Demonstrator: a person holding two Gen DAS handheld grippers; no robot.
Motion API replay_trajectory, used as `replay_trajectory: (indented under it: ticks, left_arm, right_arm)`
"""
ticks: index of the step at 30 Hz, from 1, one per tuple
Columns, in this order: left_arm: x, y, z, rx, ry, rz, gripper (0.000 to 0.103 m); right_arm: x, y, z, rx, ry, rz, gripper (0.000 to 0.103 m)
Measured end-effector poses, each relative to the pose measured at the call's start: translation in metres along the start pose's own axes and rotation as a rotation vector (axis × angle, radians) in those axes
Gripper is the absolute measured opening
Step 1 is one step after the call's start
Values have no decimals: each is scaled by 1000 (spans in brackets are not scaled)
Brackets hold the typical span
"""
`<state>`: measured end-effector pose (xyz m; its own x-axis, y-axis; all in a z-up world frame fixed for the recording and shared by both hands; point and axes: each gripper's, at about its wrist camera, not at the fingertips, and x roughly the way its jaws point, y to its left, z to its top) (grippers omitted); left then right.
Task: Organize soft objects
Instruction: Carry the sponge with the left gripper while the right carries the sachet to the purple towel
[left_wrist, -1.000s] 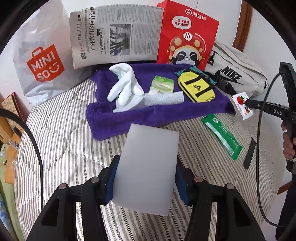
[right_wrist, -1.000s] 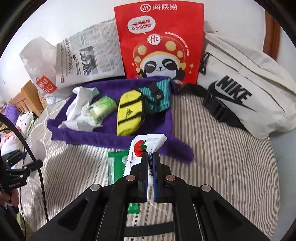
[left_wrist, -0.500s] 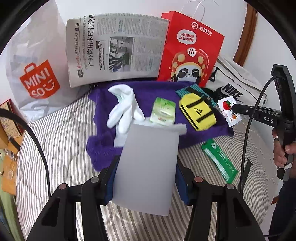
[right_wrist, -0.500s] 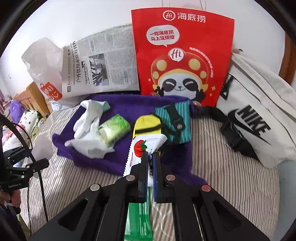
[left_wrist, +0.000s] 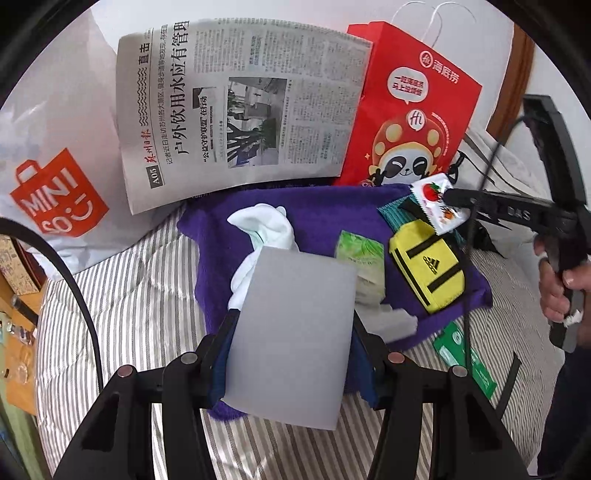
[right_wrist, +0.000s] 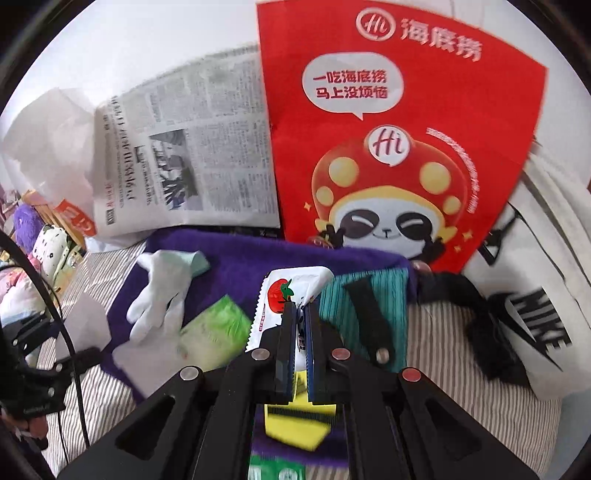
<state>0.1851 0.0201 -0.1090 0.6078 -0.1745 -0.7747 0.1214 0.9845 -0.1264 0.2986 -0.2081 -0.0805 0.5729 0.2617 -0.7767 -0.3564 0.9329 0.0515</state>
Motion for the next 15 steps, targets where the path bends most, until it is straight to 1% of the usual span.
replay_trajectory:
  ticks: [6, 10, 15]
  left_arm:
    - [14, 12, 17, 5, 16, -10, 52]
    - [24, 15, 31, 15, 16, -24, 52]
    - [35, 14, 40, 23, 23, -39, 52]
  right_arm:
    - [31, -7, 24, -6, 39, -56, 5]
    - [51, -9, 31, -5, 75, -57, 5]
    - [78, -7, 29, -6, 137, -39, 5]
